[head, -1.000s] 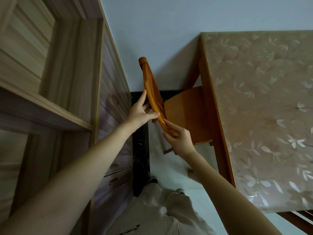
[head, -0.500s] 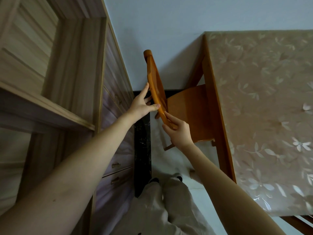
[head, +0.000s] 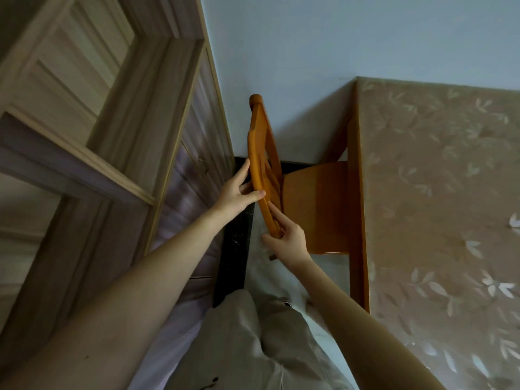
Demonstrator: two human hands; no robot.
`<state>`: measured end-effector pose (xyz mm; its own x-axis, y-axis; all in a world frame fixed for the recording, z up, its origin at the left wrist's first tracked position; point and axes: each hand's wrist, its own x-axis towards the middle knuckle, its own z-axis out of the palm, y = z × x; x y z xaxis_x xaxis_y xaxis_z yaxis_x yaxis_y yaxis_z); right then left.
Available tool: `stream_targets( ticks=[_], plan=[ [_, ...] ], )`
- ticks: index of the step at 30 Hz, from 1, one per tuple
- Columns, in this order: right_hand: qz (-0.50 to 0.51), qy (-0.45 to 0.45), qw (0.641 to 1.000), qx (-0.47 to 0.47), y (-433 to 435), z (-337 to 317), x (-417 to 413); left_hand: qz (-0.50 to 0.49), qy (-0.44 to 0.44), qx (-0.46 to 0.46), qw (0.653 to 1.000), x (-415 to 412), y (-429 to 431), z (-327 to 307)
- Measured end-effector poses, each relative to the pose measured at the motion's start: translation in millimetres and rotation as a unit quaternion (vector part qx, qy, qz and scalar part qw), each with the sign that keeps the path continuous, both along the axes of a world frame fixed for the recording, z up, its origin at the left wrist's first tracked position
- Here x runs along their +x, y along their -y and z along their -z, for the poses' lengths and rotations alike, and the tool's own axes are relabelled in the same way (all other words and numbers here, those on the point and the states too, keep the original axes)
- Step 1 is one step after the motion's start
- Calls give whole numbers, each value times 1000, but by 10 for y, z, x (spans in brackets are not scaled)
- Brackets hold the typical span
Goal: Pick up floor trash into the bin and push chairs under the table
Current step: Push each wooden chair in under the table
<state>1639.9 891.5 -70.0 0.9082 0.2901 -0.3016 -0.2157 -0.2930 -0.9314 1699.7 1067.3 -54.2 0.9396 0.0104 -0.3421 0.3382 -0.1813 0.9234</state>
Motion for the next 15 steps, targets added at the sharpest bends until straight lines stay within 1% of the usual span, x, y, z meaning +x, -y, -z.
stream_targets(
  ticks=[2,9,15],
  plan=[
    [-10,-2,1000,-2,7,7,29,5,-3,6,1000,37,-11,15],
    [13,-8,1000,-4,-134,24,275,22,-3,11,1000,351,-123,35],
    [38,-4,999,-14,-221,46,463,38,-7,-9,999,590,-178,-11]
  ],
)
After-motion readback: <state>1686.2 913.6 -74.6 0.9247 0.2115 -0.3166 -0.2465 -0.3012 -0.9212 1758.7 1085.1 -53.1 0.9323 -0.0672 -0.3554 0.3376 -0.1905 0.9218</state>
